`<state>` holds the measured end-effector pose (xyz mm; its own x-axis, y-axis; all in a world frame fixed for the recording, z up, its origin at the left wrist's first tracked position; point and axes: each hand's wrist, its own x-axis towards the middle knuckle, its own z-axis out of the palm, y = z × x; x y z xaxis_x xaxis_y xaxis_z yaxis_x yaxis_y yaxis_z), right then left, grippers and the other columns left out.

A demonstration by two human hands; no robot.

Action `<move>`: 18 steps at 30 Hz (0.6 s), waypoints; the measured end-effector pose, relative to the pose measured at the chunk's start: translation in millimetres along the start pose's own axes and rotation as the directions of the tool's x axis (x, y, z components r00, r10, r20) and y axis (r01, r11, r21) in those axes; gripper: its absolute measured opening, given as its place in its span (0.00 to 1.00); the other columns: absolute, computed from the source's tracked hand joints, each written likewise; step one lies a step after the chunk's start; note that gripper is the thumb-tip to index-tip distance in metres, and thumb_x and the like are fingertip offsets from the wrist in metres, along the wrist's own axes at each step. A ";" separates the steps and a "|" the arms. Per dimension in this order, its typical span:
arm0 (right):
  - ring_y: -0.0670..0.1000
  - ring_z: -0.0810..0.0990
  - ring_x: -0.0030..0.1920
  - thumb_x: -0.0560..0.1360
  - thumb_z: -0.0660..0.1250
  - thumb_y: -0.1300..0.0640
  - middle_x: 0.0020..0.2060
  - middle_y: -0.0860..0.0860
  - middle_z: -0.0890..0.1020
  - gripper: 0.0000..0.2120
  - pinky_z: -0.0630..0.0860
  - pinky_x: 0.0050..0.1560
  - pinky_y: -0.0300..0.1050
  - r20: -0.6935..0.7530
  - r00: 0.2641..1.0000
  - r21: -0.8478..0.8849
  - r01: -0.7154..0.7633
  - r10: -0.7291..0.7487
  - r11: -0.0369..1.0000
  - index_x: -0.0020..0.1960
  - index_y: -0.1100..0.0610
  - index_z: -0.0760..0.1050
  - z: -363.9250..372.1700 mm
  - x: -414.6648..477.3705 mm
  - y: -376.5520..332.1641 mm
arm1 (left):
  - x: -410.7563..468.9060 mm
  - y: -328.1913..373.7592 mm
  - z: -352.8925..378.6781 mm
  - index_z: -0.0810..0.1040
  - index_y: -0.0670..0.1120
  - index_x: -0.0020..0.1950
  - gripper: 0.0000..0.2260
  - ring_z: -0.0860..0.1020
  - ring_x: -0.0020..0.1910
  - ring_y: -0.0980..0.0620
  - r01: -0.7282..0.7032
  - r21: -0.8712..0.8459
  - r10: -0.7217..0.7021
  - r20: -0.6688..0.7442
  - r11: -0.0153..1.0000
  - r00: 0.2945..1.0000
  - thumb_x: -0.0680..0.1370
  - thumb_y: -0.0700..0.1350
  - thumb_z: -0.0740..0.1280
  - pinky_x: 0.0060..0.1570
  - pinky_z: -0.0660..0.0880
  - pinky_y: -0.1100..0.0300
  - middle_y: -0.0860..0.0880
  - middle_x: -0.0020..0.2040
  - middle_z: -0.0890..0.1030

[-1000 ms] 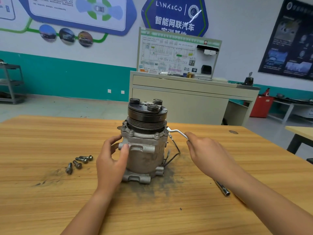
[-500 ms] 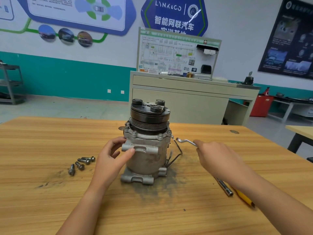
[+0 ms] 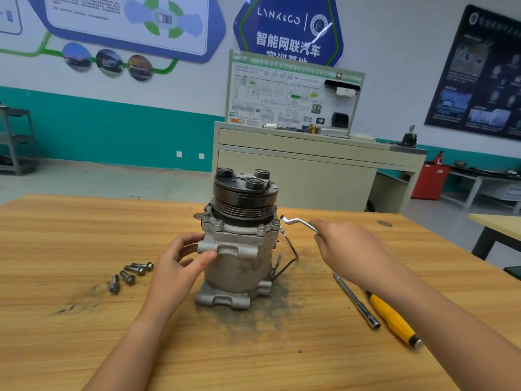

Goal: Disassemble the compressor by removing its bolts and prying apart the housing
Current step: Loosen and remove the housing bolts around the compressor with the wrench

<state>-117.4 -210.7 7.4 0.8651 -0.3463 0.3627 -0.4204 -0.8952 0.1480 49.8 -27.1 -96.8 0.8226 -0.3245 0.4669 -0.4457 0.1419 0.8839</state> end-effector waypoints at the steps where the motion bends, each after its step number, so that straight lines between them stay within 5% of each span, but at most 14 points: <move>1: 0.53 0.77 0.40 0.78 0.56 0.59 0.40 0.51 0.78 0.14 0.76 0.37 0.48 -0.010 1.000 0.009 0.007 -0.007 1.000 0.63 0.52 0.69 0.0 0.8 -0.9 | 0.3 -0.2 0.0 0.76 0.54 0.49 0.12 0.77 0.48 0.67 -0.022 0.019 0.023 -0.014 1.000 1.000 0.70 0.40 0.73 0.47 0.71 0.67 0.56 0.48 0.80; 7: 0.51 0.75 0.37 0.78 0.57 0.59 0.35 0.49 0.75 0.12 0.77 0.36 0.48 -0.021 0.999 -0.026 0.036 -0.036 0.999 0.58 0.52 0.71 -0.5 6.4 -6.3 | -1.5 7.4 2.0 0.75 0.53 0.44 0.12 0.77 0.44 0.63 -0.072 0.101 0.078 -0.061 0.992 0.995 0.69 0.41 0.75 0.45 0.73 0.66 0.55 0.43 0.79; 10: 0.48 0.68 0.31 0.77 0.56 0.61 0.30 0.47 0.67 0.11 0.65 0.25 0.41 -0.013 0.999 -0.103 0.042 -0.044 0.994 0.57 0.52 0.72 -3.8 13.0 -7.7 | 0.4 11.4 -2.2 0.75 0.52 0.44 0.10 0.76 0.44 0.69 -0.046 0.125 0.048 -0.008 0.991 0.999 0.70 0.42 0.74 0.49 0.70 0.65 0.57 0.44 0.79; 18: 0.48 0.67 0.31 0.78 0.56 0.62 0.29 0.47 0.64 0.14 0.64 0.27 0.41 0.042 0.997 -0.154 0.072 -0.066 0.985 0.61 0.53 0.71 -9.1 17.4 -12.8 | 5.2 14.6 -13.2 0.76 0.47 0.47 0.10 0.76 0.43 0.71 -0.018 0.186 -0.003 0.110 0.982 0.994 0.70 0.39 0.74 0.47 0.68 0.69 0.55 0.47 0.80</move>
<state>-99.4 -202.6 20.2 0.9017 -0.2979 0.3133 -0.3944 -0.8636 0.3140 52.2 -14.4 -81.1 0.7800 -0.4257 0.4586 -0.5182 -0.0286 0.8548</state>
